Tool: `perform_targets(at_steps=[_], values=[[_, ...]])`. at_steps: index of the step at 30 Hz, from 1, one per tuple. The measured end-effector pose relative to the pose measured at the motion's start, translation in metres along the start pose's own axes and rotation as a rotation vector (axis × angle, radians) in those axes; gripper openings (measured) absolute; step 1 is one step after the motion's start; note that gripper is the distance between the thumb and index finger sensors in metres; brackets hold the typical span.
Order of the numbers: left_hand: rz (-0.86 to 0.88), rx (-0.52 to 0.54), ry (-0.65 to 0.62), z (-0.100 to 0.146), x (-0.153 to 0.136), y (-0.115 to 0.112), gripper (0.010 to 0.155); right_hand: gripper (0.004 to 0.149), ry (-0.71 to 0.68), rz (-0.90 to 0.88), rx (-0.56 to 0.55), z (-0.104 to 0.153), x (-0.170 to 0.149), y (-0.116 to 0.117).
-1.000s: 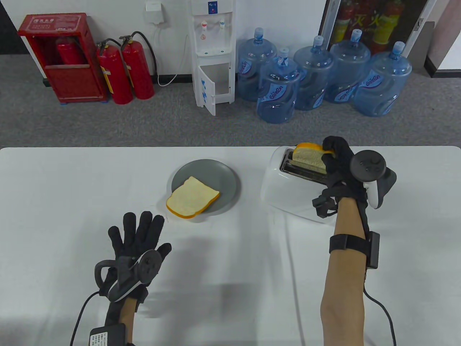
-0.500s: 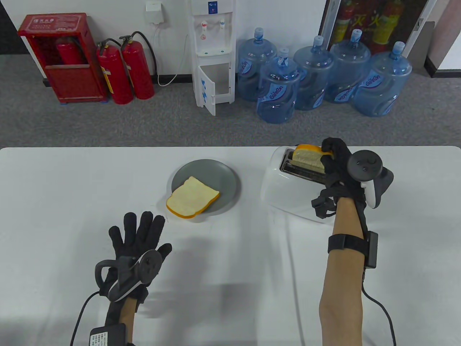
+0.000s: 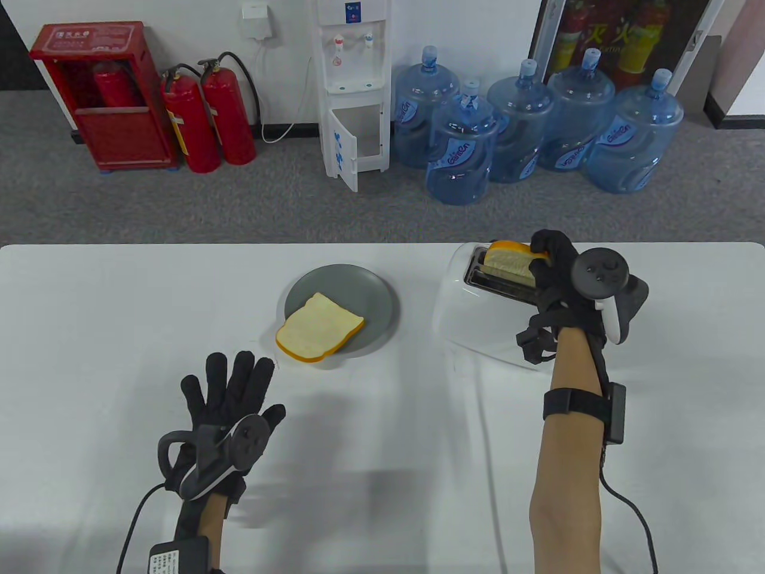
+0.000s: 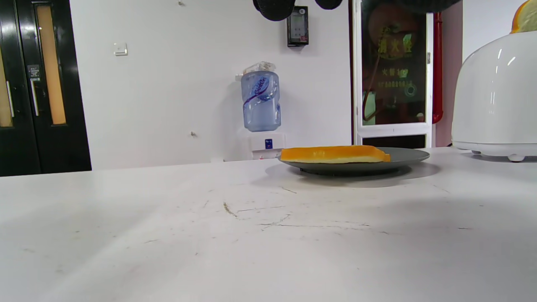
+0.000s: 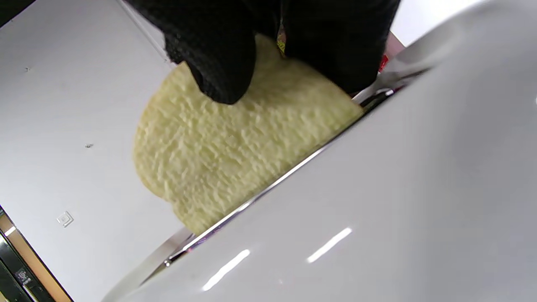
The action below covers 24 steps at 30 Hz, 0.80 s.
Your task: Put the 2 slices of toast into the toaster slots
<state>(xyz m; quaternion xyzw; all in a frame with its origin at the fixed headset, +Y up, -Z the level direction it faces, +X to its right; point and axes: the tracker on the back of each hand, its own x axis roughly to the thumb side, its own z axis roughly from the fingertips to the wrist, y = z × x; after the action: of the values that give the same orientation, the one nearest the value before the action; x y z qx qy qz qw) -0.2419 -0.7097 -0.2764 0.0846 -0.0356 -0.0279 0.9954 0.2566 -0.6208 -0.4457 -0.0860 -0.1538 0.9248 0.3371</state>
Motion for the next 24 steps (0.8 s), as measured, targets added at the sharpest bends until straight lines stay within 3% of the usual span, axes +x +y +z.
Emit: perform_targets(at_steps=[7,24], values=[[0.002,0.000,-0.003,-0.0001,0.0002,-0.0002,0.072,0.050,-0.023,0.184,-0.017,0.0020,0.0055,0.0024],[0.000,0.003,-0.011,0.0001,0.0019,-0.0004,0.072,0.054,-0.048,0.219,-0.023,0.0067,0.0051,-0.0063]])
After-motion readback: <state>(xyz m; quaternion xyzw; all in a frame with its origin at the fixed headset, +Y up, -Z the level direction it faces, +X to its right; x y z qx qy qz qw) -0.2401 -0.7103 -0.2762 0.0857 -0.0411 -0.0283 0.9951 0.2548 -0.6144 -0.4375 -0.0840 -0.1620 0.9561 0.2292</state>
